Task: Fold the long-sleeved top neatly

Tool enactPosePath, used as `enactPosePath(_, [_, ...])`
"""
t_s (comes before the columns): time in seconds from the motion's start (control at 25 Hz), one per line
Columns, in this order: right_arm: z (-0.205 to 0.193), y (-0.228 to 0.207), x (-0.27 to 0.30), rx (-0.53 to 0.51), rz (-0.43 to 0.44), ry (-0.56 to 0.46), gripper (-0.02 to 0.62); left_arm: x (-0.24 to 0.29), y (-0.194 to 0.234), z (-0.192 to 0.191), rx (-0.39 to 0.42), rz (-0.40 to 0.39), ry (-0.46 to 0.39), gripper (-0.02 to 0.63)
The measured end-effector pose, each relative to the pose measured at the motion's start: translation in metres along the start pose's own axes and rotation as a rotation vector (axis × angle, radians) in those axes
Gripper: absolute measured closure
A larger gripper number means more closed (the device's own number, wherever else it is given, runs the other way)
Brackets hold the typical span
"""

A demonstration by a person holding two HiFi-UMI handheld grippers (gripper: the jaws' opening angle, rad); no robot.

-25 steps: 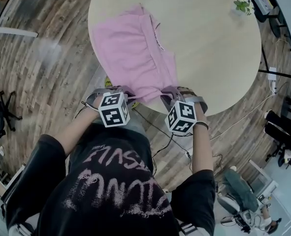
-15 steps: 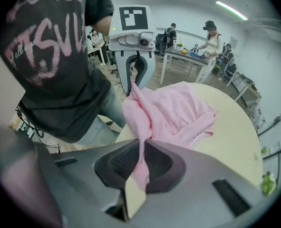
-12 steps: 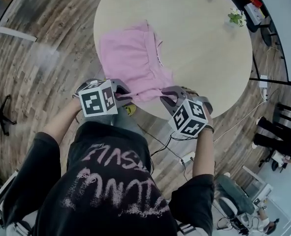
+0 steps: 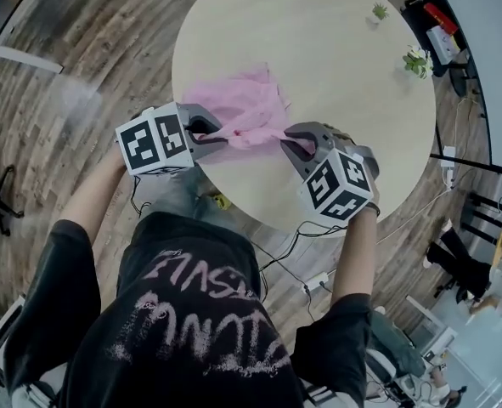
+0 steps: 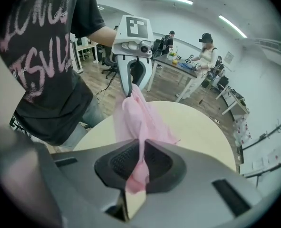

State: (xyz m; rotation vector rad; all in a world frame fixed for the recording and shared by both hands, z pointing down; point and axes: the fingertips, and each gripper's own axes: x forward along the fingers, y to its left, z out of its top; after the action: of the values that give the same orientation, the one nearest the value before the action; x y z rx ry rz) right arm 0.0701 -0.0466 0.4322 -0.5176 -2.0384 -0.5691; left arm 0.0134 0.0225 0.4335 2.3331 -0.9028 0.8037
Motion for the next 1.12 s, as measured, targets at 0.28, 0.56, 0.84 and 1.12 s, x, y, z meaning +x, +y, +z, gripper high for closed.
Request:
enactPosePath(0.28, [0.023,-0.074,0.050,0.008,0.027,0.030,0.554,-0.015,0.094,-0.021,-0.089,-0.005,-0.022,0.569])
enactPosePath(0.56, [0.029,-0.125,0.127,0.057,0.092,0.055,0.546,-0.006,0.166,-0.067,-0.207,-0.046,0.000,0.569])
enactPosePath(0.84, [0.020,-0.147,0.189,0.076,0.014,0.068,0.497,0.013,0.189,-0.106,-0.231,-0.059,0.038,0.557])
enactPosePath(1.12, [0.020,-0.162,0.195,0.181,-0.100,0.009,0.423,0.018,0.192,-0.111,-0.082,-0.009,0.094,0.518])
